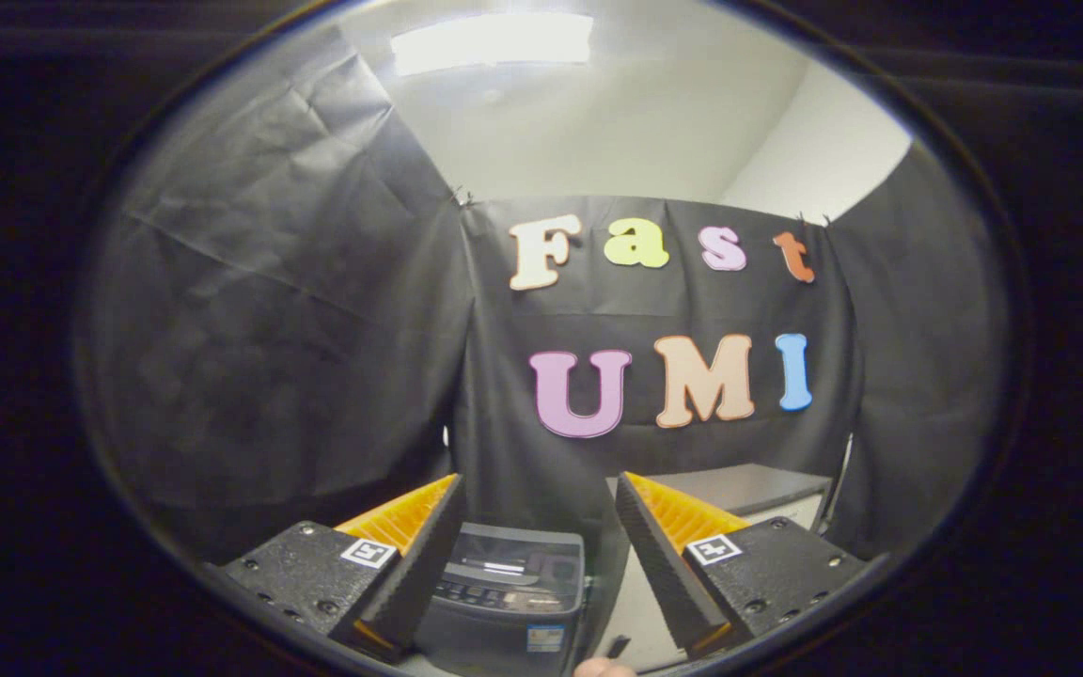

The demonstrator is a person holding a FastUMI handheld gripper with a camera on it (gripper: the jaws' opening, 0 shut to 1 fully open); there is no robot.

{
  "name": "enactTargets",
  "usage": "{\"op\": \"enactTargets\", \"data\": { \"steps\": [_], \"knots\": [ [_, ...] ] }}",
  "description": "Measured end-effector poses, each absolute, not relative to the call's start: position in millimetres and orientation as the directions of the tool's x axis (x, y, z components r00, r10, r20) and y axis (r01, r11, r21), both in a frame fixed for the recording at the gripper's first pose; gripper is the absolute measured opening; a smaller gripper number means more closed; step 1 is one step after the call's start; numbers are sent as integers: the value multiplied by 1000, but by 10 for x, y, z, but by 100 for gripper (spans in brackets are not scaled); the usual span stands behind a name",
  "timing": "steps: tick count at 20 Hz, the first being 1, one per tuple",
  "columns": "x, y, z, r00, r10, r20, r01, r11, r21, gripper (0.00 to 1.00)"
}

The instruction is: Put the clothes into the washing machine and then close the washing machine lid.

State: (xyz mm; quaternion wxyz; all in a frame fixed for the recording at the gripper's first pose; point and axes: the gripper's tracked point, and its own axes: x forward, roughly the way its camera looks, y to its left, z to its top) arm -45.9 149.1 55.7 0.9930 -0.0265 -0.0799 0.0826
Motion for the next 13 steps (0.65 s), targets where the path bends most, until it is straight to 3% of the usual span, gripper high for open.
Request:
{"op": "enactTargets", "data": {
  "steps": [13],
  "knots": [
    [-508, 608, 149, 992, 64, 107, -67, 997, 28, 95]
  ]
}}
